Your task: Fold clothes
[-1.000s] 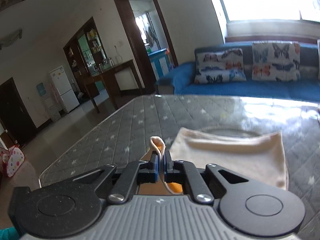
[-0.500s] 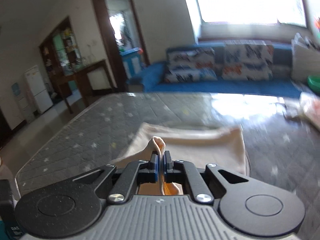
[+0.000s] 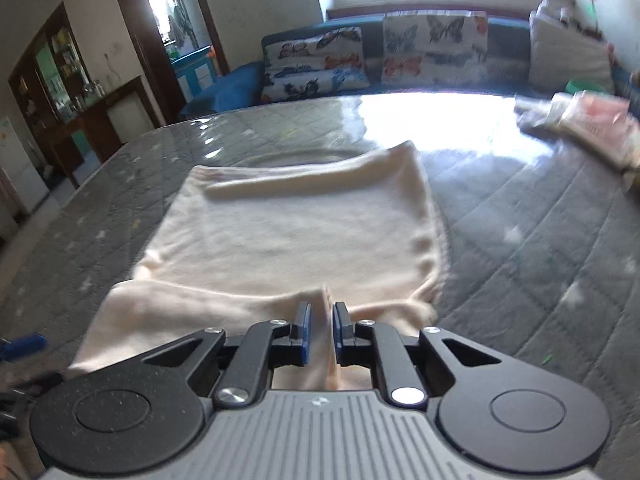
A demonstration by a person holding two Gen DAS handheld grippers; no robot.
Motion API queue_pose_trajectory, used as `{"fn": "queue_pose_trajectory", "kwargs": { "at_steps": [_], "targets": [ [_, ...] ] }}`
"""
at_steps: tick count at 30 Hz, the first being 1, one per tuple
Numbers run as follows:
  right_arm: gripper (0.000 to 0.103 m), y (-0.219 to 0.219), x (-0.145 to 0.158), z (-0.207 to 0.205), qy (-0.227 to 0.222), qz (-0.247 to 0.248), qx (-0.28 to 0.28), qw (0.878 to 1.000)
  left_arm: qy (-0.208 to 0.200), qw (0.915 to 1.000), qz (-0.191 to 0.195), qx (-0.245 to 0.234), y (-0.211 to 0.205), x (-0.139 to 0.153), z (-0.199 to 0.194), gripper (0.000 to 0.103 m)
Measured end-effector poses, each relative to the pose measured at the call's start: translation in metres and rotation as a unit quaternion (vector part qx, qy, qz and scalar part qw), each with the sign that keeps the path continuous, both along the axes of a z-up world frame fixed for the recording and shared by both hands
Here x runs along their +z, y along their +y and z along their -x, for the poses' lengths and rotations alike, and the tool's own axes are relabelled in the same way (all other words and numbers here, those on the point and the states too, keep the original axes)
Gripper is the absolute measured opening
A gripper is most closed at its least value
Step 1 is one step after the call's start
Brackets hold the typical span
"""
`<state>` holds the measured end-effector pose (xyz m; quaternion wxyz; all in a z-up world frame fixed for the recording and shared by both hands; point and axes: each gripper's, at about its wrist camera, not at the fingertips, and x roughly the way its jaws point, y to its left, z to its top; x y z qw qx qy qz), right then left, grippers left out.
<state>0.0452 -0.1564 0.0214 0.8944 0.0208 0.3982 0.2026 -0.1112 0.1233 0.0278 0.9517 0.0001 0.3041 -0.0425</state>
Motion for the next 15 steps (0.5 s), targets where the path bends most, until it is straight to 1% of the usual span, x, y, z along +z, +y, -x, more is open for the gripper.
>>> {"fn": "queue_pose_trajectory", "kwargs": {
  "at_steps": [3, 5, 7, 9, 11, 15],
  "targets": [
    [0.011, 0.0, 0.004, 0.002, -0.018, 0.01, -0.002, 1.0, -0.015, 0.9996, 0.022, -0.012, -0.003, 0.015, -0.009, 0.064],
    [0.011, 0.003, 0.01, 0.004, -0.034, 0.005, 0.008, 0.999, -0.022, 0.9984, 0.047, -0.025, -0.007, 0.022, -0.02, 0.063],
    [0.011, 0.006, 0.01, 0.007, -0.039, 0.001, 0.018, 0.999, -0.026, 0.9965, 0.069, -0.038, -0.012, 0.024, -0.033, 0.062],
    [0.011, 0.012, 0.009, 0.009, -0.04, -0.001, 0.033, 0.999, -0.028, 0.9957, 0.077, -0.044, -0.02, 0.021, -0.049, 0.062],
    [0.011, 0.016, 0.005, 0.011, -0.041, 0.002, 0.042, 0.998, -0.019, 0.9956, 0.082, -0.04, -0.026, 0.015, -0.064, 0.06],
    [0.011, 0.023, -0.006, 0.012, -0.035, 0.01, 0.055, 0.998, -0.001, 0.9929, 0.11, -0.047, -0.027, 0.002, -0.082, 0.06]
  ]
}}
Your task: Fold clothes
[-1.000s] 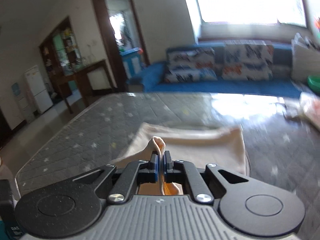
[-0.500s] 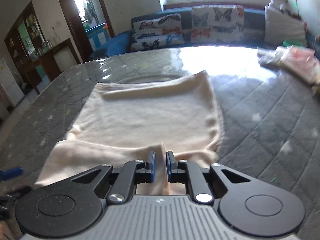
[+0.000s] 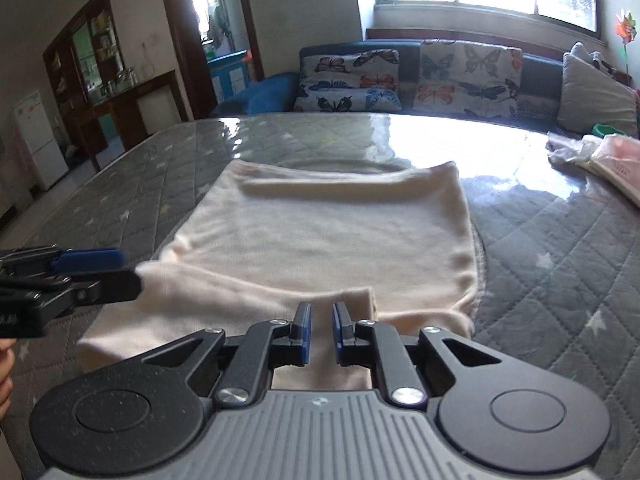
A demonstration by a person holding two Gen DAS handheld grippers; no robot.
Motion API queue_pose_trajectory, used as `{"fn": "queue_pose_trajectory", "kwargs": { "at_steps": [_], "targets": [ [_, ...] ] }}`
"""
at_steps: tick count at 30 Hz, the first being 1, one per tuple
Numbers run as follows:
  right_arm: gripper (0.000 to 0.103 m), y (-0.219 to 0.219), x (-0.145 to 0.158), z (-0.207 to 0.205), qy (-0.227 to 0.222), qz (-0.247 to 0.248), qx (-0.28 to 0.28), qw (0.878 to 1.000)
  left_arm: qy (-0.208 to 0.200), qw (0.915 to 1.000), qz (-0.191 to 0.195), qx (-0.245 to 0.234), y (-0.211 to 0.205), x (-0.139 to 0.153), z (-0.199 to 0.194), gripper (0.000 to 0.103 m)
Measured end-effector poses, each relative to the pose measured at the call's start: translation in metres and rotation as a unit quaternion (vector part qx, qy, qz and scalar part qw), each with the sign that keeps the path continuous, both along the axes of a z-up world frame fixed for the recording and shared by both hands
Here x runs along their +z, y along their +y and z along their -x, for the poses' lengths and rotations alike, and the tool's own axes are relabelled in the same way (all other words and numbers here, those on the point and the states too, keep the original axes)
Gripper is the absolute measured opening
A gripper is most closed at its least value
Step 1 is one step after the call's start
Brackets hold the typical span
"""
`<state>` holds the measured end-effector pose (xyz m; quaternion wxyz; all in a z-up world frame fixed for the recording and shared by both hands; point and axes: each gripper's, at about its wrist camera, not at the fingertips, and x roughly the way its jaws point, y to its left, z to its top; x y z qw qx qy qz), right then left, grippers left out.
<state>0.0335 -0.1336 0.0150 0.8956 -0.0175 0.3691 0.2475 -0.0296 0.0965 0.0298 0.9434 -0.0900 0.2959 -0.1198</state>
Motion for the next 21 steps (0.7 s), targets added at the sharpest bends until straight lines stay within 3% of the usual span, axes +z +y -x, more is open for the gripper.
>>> {"fn": "queue_pose_trajectory", "kwargs": {
  "at_steps": [8, 16, 21],
  "targets": [
    [0.011, -0.004, -0.008, 0.002, 0.007, -0.001, 0.006, 1.0, 0.053, 0.998, -0.013, 0.034, 0.02, -0.022, 0.001, 0.06],
    [0.011, -0.002, -0.001, 0.002, -0.022, 0.001, 0.021, 1.0, 0.01, 0.9999, -0.004, 0.003, 0.0, 0.006, -0.001, 0.059],
    [0.011, -0.001, -0.011, -0.005, -0.012, 0.008, 0.017, 1.0, 0.034, 0.9993, -0.015, 0.002, -0.012, -0.01, -0.021, 0.058]
  ]
}}
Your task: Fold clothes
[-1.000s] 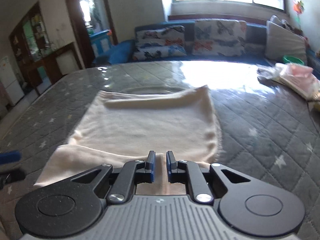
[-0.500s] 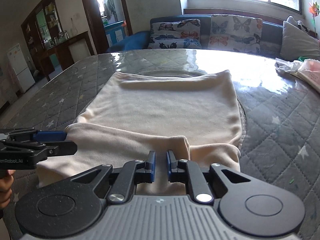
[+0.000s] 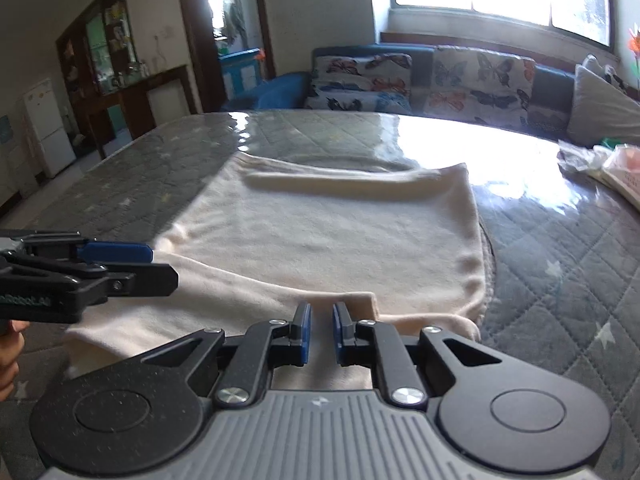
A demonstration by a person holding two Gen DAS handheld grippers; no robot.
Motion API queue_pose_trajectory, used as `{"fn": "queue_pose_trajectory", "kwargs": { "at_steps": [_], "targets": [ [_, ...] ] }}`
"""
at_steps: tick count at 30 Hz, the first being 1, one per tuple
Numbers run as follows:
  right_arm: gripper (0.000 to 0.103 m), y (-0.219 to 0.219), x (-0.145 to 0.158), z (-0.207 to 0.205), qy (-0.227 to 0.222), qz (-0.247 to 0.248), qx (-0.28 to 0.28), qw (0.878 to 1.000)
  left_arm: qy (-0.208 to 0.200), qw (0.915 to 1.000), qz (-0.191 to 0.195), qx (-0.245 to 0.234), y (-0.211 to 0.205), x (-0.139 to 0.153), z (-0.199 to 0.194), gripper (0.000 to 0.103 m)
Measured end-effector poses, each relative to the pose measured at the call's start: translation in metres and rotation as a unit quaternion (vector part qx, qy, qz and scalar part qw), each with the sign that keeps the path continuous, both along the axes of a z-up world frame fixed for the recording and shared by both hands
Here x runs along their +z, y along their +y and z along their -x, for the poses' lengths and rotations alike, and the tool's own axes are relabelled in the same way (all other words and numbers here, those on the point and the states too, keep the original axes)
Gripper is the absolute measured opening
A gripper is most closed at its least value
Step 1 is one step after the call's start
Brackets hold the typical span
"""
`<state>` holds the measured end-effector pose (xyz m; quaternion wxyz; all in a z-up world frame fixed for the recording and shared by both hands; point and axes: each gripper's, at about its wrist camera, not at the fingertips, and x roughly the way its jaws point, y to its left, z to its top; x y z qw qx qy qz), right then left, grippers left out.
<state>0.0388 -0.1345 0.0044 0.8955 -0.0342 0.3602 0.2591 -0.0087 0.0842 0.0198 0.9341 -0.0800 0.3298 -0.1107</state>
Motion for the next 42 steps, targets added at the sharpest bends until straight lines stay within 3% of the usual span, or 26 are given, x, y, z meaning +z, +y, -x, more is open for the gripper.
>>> {"fn": "queue_pose_trajectory", "kwargs": {
  "at_steps": [15, 24, 27, 29, 31, 37, 40, 42],
  "targets": [
    [0.012, -0.018, 0.007, -0.004, 0.007, -0.024, -0.018, 1.0, -0.002, 0.9996, -0.026, -0.006, -0.003, -0.003, 0.002, 0.057],
    [0.027, -0.047, 0.008, 0.029, 0.043, -0.027, -0.018, 0.999, -0.025, 0.9982, -0.034, -0.043, -0.012, 0.006, 0.022, 0.061],
    [0.027, -0.045, 0.006, 0.032, 0.048, -0.037, -0.018, 0.998, -0.023, 0.9975, -0.047, -0.046, -0.016, 0.003, 0.025, 0.062],
    [0.024, -0.042, 0.007, 0.034, 0.047, -0.041, -0.016, 0.998, -0.023, 0.9975, -0.049, -0.045, -0.015, 0.002, 0.026, 0.062],
    [0.005, -0.04, 0.011, 0.036, 0.041, -0.043, -0.014, 0.998, -0.024, 0.9974, -0.051, -0.044, -0.011, 0.002, 0.027, 0.062],
    [0.004, -0.051, 0.041, 0.047, 0.025, -0.075, -0.02, 0.997, -0.016, 0.9972, -0.063, -0.038, 0.004, -0.003, 0.03, 0.062],
    [0.005, -0.055, 0.034, 0.045, 0.058, -0.081, -0.031, 0.995, -0.009, 0.9973, -0.064, -0.034, 0.01, -0.007, 0.03, 0.062],
    [0.01, -0.057, 0.019, 0.04, 0.069, -0.055, -0.046, 0.995, -0.007, 0.9971, -0.067, -0.035, 0.011, -0.006, 0.031, 0.062]
  ]
}}
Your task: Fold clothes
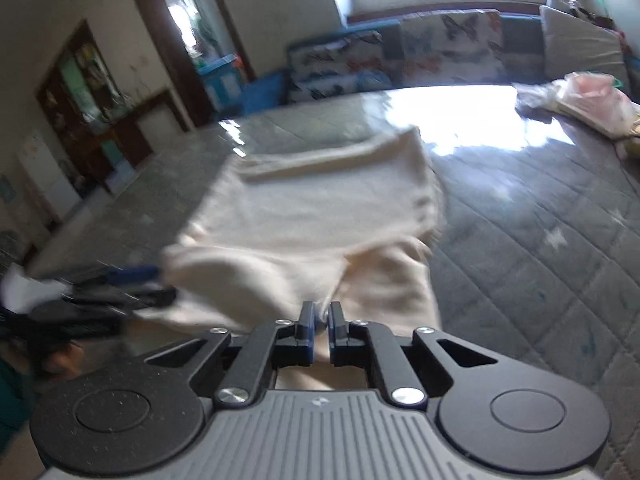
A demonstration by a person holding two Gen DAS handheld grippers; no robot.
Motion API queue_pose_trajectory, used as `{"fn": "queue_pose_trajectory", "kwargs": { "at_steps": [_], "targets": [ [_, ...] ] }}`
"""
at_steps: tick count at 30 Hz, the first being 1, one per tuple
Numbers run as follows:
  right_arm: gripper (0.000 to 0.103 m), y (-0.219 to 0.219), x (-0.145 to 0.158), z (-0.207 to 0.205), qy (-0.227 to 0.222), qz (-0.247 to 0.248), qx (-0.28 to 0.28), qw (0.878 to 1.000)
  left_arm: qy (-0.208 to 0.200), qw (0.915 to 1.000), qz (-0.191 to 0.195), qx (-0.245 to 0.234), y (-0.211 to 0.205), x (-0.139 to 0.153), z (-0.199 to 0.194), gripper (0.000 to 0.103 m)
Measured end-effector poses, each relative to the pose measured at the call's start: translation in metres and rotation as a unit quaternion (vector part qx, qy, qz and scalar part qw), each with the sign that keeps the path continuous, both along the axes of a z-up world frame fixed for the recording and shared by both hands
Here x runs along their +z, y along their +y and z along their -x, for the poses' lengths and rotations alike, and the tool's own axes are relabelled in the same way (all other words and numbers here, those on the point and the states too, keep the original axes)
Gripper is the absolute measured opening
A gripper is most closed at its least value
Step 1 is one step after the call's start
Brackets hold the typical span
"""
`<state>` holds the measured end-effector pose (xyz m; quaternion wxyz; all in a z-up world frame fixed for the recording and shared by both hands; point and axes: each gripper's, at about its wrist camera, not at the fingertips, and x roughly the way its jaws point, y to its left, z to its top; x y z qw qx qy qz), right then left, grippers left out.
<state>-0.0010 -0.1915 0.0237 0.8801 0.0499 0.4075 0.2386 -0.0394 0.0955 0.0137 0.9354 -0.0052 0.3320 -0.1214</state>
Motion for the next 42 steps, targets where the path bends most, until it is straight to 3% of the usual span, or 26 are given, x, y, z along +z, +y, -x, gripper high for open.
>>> {"fn": "queue_pose_trajectory", "kwargs": {
  "at_steps": [8, 17, 19, 26, 33, 36, 42],
  "targets": [
    [0.01, 0.012, 0.014, -0.011, -0.066, 0.003, 0.022, 0.998, -0.02, 0.9994, 0.013, -0.024, -0.012, 0.018, 0.001, 0.062],
    [0.009, 0.041, -0.019, -0.041, -0.061, 0.052, 0.049, 0.996, 0.009, 0.9977, 0.01, -0.066, -0.047, -0.003, -0.019, 0.062],
    [0.016, 0.037, -0.019, -0.044, -0.074, 0.072, 0.032, 0.994, 0.007, 0.9973, 0.002, -0.073, -0.048, -0.005, -0.017, 0.062],
    [0.017, 0.041, -0.007, -0.032, -0.09, 0.04, 0.078, 0.992, -0.005, 0.9973, 0.015, -0.071, -0.046, 0.006, -0.017, 0.062],
    [0.018, 0.051, -0.02, -0.016, -0.112, 0.096, 0.114, 0.983, 0.01, 0.9972, -0.002, -0.074, -0.052, -0.006, -0.027, 0.062],
    [0.018, 0.051, -0.013, -0.003, -0.135, 0.099, 0.126, 0.978, 0.002, 0.9967, -0.008, -0.08, -0.053, -0.005, -0.02, 0.065],
    [0.019, 0.057, -0.023, 0.002, -0.135, 0.116, 0.139, 0.974, 0.001, 0.9964, -0.009, -0.084, -0.053, -0.001, -0.012, 0.066]
  ]
}}
